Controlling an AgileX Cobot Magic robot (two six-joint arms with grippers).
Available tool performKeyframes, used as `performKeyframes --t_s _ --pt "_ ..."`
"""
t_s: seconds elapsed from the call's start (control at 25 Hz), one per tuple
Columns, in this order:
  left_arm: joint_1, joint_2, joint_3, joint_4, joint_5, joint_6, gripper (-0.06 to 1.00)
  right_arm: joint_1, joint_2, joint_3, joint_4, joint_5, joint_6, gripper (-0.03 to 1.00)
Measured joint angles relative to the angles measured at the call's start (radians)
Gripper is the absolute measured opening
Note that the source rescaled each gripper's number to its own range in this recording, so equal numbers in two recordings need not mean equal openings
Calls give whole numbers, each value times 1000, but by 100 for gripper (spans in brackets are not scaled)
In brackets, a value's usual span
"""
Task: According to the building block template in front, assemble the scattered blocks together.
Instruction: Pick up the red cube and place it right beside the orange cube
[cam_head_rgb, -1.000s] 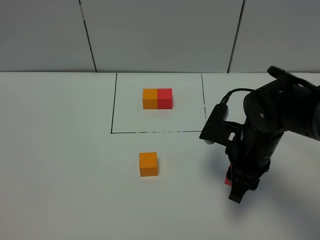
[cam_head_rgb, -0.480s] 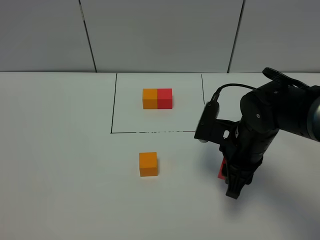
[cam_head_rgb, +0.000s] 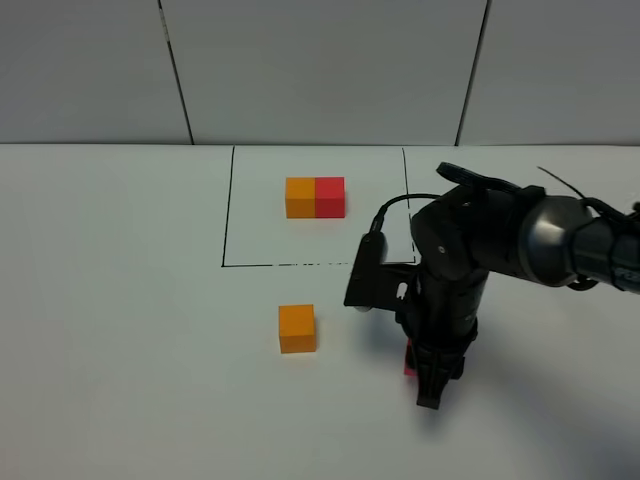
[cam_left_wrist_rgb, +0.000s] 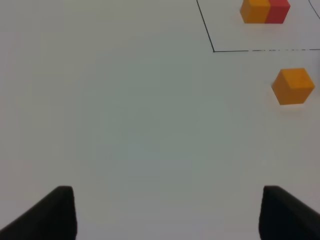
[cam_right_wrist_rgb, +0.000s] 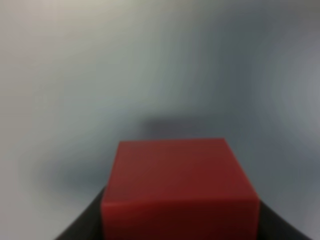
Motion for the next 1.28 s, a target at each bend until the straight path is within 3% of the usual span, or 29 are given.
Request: performKeyframes --t_s 0.32,0.56,1.28 --pt "0 0 0 0 0 0 84 45 93 -97 -50 19 -1 0" --pt "0 0 0 0 0 0 84 45 133 -97 -111 20 -1 0" --pt "0 0 0 -1 0 0 84 45 142 -105 -153 -40 -26 0"
